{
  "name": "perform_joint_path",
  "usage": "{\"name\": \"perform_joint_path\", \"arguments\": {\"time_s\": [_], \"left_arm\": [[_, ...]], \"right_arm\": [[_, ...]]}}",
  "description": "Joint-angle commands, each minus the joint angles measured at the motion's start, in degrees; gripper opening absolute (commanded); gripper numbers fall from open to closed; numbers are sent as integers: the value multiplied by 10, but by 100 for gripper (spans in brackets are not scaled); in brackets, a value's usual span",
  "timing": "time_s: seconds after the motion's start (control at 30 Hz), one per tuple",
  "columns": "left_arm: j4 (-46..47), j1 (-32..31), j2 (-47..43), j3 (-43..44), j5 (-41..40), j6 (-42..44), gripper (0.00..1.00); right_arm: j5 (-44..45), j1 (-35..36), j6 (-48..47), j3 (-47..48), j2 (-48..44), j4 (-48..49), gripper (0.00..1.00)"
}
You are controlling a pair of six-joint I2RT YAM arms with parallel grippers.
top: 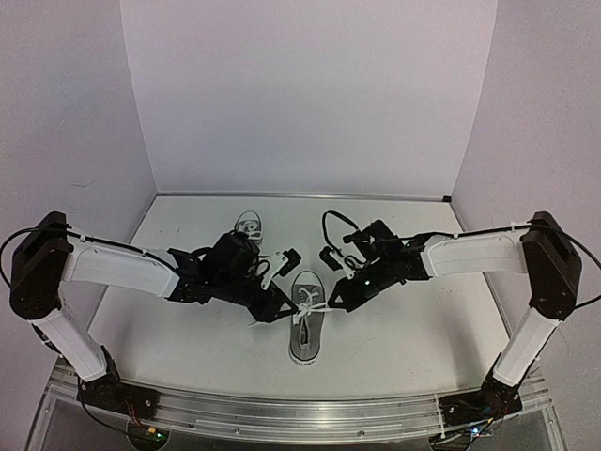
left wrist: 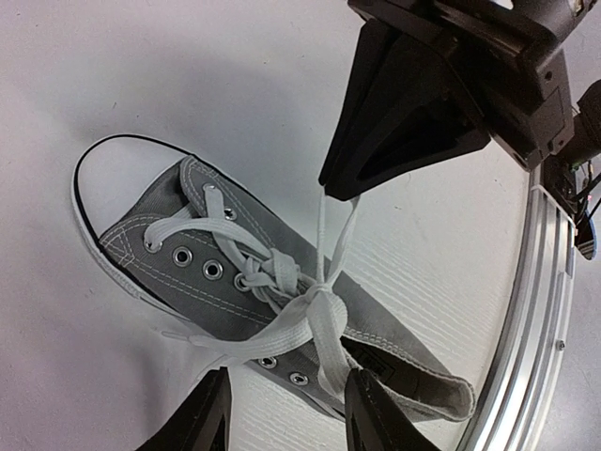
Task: Tie the shoes
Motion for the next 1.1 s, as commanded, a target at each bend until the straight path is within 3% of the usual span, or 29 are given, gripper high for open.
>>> {"name": "perform_joint_path", "arguments": {"time_s": [0.0, 0.33, 0.83, 0.97, 1.07], "left_arm": [[36, 0, -20, -6, 26, 9, 43], [81, -1, -36, -27, 93, 6, 37], [39, 0, 14, 12, 40, -4, 41], [37, 0, 22, 14, 49, -4, 33], [36, 0, 23, 14, 53, -4, 23]], "right_arm": [[-1, -5, -5, 13, 9, 0, 0], [-3, -5, -6, 12, 22, 7, 0], [3, -5, -4, 7, 10, 13, 0], [-24, -5, -5, 5, 4, 13, 22], [-32, -5, -5, 5, -15, 13, 29]]}}
